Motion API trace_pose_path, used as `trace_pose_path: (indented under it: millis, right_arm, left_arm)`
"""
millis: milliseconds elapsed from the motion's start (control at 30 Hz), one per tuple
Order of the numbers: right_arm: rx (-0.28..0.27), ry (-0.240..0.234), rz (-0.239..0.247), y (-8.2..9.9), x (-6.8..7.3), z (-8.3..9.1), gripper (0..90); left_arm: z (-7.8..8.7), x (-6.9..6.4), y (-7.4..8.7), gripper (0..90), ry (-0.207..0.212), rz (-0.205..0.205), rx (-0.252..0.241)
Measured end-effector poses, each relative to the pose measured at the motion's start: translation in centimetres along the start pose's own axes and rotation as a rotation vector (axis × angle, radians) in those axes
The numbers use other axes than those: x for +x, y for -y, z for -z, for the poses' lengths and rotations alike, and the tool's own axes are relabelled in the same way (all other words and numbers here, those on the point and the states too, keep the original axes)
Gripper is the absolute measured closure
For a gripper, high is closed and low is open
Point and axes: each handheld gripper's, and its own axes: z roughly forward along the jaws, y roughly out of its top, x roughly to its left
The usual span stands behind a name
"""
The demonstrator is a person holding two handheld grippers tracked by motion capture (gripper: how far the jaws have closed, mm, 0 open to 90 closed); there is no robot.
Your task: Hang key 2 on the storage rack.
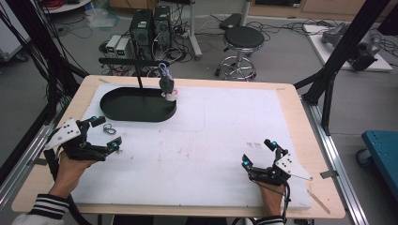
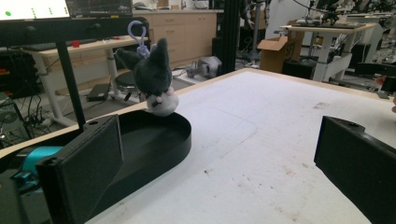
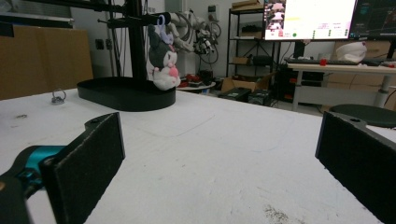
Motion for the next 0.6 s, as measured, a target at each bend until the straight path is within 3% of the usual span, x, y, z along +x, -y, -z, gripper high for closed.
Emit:
trace_pose_path:
  millis: [333, 600]
  right_arm:
    - [-0.002, 0.001, 0.004, 0.0, 0.0, 0.0, 0.5]
    - [-0.003, 0.002, 0.005, 0.0, 0.0, 0.0, 0.6]
  left_arm:
    - [0.2, 1.5, -1.4, 1.7, -0.022, 0.000, 0.065]
    - [0.1, 3.5, -2.3, 1.7, -0.058, -0.008, 0.158]
